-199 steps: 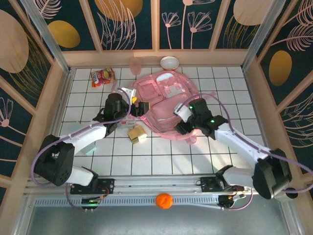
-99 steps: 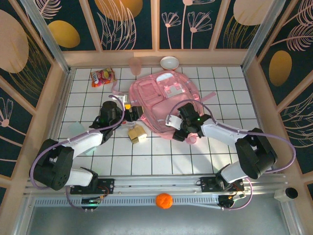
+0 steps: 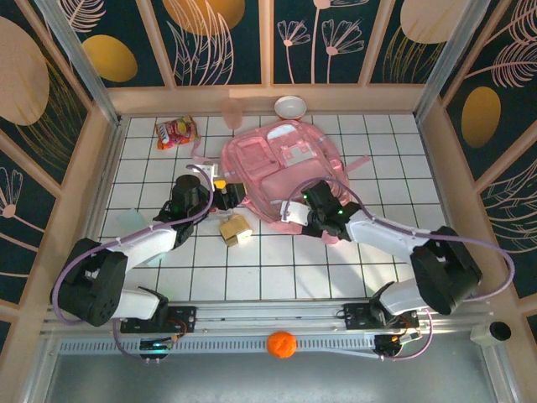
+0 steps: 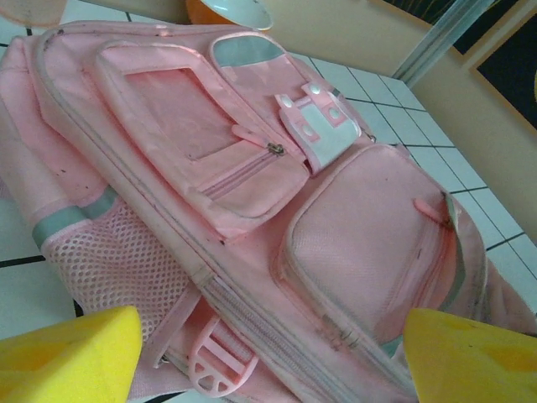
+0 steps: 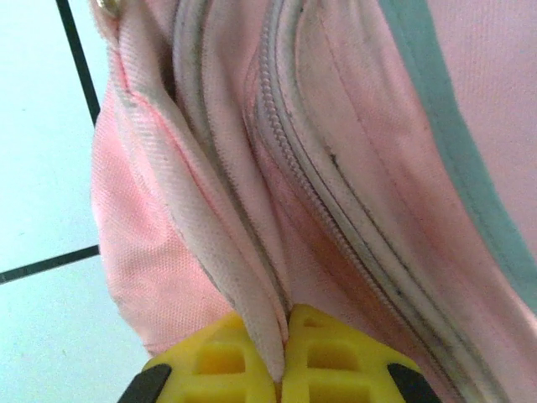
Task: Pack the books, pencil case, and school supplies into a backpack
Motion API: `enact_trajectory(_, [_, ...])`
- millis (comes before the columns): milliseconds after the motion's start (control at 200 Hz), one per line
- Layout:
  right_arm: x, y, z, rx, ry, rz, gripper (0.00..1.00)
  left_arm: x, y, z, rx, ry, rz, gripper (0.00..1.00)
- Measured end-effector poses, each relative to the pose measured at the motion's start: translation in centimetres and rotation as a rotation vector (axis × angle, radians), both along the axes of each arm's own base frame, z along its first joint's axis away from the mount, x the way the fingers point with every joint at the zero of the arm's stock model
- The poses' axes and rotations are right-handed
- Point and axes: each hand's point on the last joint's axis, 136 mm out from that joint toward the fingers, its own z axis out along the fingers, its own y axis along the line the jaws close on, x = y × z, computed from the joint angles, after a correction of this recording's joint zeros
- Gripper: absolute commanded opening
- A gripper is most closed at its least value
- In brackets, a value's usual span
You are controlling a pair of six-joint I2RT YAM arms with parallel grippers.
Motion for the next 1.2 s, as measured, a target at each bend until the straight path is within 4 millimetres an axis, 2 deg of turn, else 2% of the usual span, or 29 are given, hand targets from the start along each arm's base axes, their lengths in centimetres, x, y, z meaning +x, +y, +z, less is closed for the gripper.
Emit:
enact_trajectory(100, [0.8,0.1,3.7,0.041,-0.026,-0.001,0.00,-0.3,-0.4,0.1,-0.012,0.006,-0.026,0.78])
enact_trajectory(250, [3.3,0.1,10.1,0.148,-0.067,-0.029,0.00,-0.7,-1.1,0.6,-0.043,0.004,-0.067,0.74])
enact_trajectory(380, [4.5,-1.0,13.0,0.210,-0.091,-0.067,0.00,-1.1,-1.5,1.2,-0.073,-0.025,-0.097,0.73])
enact_trajectory(545, [4.7,-1.8,13.8,0.220,-0.074,-0.091,0.00,-2.1,-1.0,0.1,-0.067,-0.023,-0.097,0.64])
enact_trajectory(696, [4.6,-1.8,14.2,0.231,-0.064,-0.095,0.00,-1.6,-1.2,-0.8,-0.055,-0.034,-0.100,0.56])
enact_trajectory(996, [4.5,-1.6,14.2,0.253,-0.046,-0.111,0.00,-0.3,-1.9,-3.8,-0.034,-0.031,-0.102,0.55])
enact_trajectory(1201, [4.4,-1.5,14.2,0.260,-0.037,-0.112,0.00,1.0,-2.6,-4.6,-0.020,-0.056,-0.108,0.53])
